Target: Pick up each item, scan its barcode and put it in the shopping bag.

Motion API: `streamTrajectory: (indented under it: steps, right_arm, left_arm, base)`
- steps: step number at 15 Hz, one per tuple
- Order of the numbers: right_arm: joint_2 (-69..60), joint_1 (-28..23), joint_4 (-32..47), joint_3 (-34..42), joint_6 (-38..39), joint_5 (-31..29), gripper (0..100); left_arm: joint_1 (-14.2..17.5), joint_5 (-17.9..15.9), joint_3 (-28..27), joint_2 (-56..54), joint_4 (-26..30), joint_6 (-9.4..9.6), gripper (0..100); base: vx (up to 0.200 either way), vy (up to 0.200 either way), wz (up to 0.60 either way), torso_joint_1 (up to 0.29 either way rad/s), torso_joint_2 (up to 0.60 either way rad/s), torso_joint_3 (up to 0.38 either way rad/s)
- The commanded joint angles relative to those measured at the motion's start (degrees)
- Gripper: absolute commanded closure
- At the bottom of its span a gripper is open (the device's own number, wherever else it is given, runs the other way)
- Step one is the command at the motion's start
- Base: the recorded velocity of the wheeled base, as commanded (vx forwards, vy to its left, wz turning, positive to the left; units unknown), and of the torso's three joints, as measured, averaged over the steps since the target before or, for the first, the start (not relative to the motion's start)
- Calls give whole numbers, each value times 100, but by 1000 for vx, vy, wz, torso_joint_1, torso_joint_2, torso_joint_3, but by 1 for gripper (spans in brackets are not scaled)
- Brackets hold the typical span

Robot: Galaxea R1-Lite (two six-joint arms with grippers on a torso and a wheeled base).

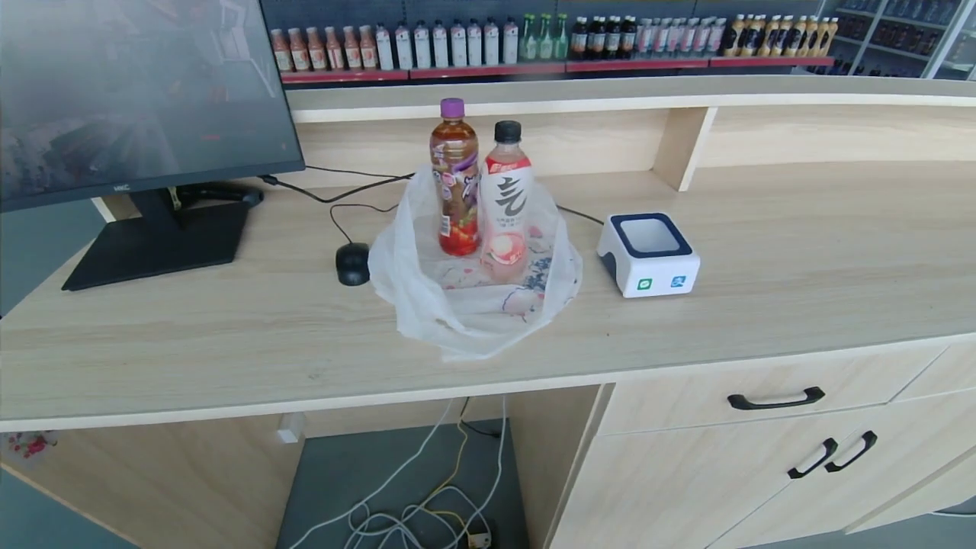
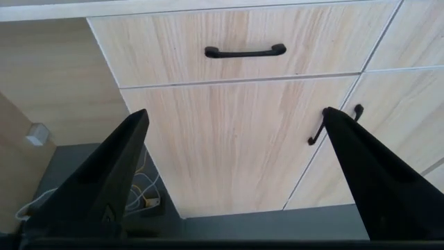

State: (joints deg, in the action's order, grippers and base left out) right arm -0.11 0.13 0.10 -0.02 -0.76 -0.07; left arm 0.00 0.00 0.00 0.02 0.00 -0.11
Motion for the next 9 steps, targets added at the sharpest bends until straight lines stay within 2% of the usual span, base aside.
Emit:
streamTrajectory:
  steps: [1, 9]
  right_arm:
    - [11, 4, -1, 2, -4, -1, 0]
    - [11, 4, -1, 2, -162, 7, 0]
  left_arm:
    - [0, 0, 0, 6, 0, -7, 0]
    - [0, 0, 0, -2, 9, -7, 0]
  base:
    - [0, -200, 0, 2, -2, 7]
    - [0, -200, 0, 4, 6, 2]
